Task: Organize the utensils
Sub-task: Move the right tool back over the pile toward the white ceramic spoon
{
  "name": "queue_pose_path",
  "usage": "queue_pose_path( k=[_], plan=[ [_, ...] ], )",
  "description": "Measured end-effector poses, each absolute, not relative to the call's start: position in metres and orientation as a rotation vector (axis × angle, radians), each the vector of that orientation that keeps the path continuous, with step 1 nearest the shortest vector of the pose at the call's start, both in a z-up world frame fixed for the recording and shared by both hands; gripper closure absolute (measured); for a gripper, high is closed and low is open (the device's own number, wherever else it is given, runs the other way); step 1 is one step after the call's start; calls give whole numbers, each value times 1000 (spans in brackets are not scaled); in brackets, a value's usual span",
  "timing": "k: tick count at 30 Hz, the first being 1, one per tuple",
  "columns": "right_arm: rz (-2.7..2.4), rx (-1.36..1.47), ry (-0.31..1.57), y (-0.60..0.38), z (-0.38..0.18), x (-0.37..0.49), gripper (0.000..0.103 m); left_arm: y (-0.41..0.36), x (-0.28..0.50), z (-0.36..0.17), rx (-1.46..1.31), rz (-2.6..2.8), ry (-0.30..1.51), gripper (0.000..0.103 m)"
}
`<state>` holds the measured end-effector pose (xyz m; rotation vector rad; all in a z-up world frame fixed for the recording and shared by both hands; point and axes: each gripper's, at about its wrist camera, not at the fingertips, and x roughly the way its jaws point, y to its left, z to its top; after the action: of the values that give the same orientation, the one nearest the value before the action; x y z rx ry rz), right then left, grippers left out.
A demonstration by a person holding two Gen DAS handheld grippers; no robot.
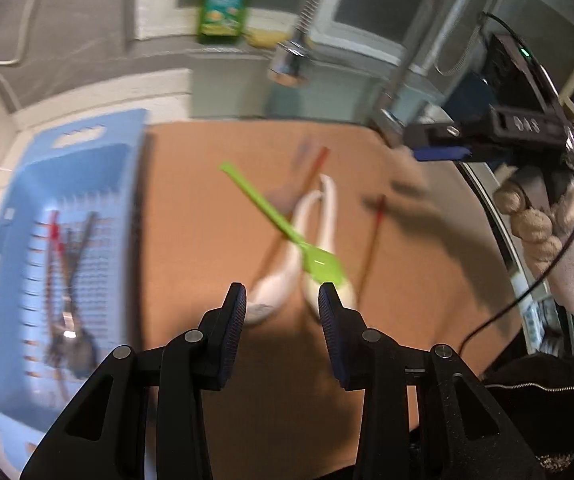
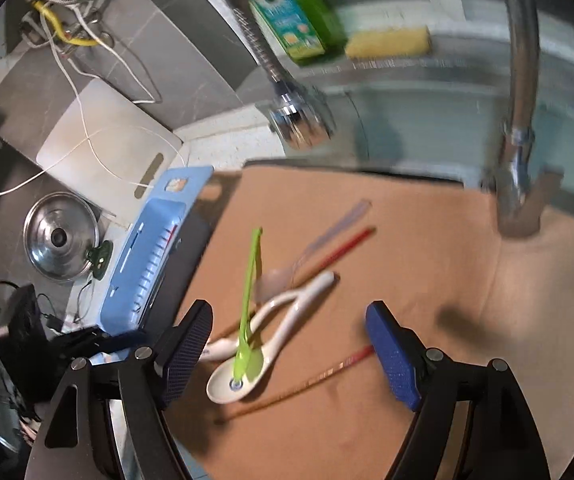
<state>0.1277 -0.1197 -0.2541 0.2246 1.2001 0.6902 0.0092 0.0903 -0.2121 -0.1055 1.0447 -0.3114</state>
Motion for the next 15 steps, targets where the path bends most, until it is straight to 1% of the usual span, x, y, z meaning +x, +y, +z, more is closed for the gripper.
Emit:
queue_pose_path(
  k=[4,6,8,11,12,13,14,15],
  plan=[
    [701,274,1283,-115,-275,132,28,66,3,-223,-98,-352,1077,67],
    [725,287,1312,-107,-283,133,35,58,2,-229,-105,-362,1098,67],
    [714,275,1334,-100,-292,137,45,53,0,-236,-109,-354,1112,67],
    [718,316,1386,-93,-307,143,53,49,-1,-243,-136,-333,1117,67],
    [721,326,1398,-91,-311,145,54,48,-1,-244,-141,-323,1115,67],
    [718,329,1410,-88,-315,147,57,47,-1,-245,-147,-317,1115,67],
    [717,330,1422,-87,-319,149,63,45,-1,-247,-154,-316,1113,67],
    [721,335,1435,-86,-323,150,65,44,-1,-248,-153,-312,1112,67]
  ],
)
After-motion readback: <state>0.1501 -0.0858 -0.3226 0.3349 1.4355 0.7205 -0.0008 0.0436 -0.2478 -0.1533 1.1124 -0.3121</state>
